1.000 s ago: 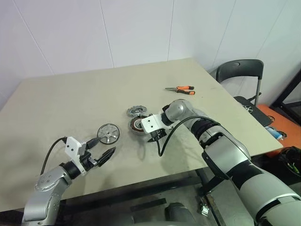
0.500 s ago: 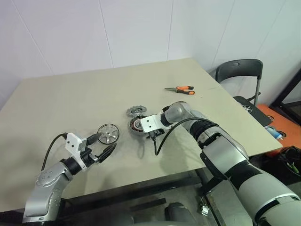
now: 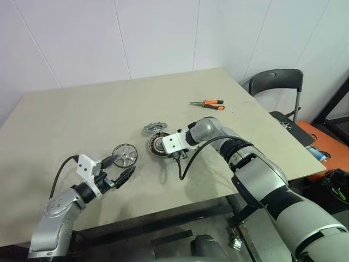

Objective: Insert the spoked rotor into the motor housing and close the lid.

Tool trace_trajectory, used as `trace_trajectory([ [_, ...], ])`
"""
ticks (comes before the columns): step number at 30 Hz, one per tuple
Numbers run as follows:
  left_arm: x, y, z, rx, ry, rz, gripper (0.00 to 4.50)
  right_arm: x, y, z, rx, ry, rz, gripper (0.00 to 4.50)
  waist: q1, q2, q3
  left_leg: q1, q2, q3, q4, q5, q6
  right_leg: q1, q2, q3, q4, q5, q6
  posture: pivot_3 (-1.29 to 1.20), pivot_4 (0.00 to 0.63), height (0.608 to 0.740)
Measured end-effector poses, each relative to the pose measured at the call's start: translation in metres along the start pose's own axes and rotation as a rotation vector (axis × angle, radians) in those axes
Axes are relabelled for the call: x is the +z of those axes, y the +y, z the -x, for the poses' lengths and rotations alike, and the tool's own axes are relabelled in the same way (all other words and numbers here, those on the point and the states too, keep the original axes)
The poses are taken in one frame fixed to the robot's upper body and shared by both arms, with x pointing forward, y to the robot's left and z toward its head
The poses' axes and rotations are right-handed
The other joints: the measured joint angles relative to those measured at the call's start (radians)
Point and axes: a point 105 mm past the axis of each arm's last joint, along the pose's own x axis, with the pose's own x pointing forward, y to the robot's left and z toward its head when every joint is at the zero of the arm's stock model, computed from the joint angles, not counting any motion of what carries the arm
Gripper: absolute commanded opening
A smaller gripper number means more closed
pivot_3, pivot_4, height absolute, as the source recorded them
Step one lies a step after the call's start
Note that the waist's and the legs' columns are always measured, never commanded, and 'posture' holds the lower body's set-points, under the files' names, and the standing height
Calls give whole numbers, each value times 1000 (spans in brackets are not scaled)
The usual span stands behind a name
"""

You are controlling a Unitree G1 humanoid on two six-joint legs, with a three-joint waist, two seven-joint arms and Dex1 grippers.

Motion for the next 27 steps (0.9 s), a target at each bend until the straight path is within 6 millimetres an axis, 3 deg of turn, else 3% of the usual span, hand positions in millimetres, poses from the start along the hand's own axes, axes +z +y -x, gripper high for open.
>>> trace_trajectory([
  [9, -1, -1, -3, 2, -3, 7, 4500, 17, 9, -3, 122, -89, -44, 1411, 1, 0, 0, -1, 0, 0, 0, 0, 0, -1, 0, 0, 0, 0, 0, 0, 0, 740],
  [13, -3, 0, -3, 9, -2, 11, 4500, 19, 17, 5, 241, -126, -117, 1411, 4, 0, 0, -2, 0, 0, 1, 0, 0, -1, 0, -1, -1, 0, 0, 0, 0, 740],
  [20, -6, 3, -4, 21, 3, 11, 4500, -5, 25, 50, 358, -71, -149, 1411, 4, 1, 0, -3, 0, -1, 1, 0, 0, -1, -1, -1, -1, 0, 0, 0, 0, 740],
  [24, -3, 4, -7, 18, -5, 6, 4500, -18, 41, 53, 374, -55, -188, 1411, 3, 1, 0, -3, 0, 0, 1, 0, 0, -1, -1, -1, -1, 0, 0, 0, 0, 740],
  [27, -2, 5, -10, 8, -10, 5, 4500, -12, 47, 51, 361, -100, -209, 1411, 3, 1, 1, -3, 0, 0, 1, 0, 0, -2, 0, 0, 0, 0, 0, 0, 0, 740],
])
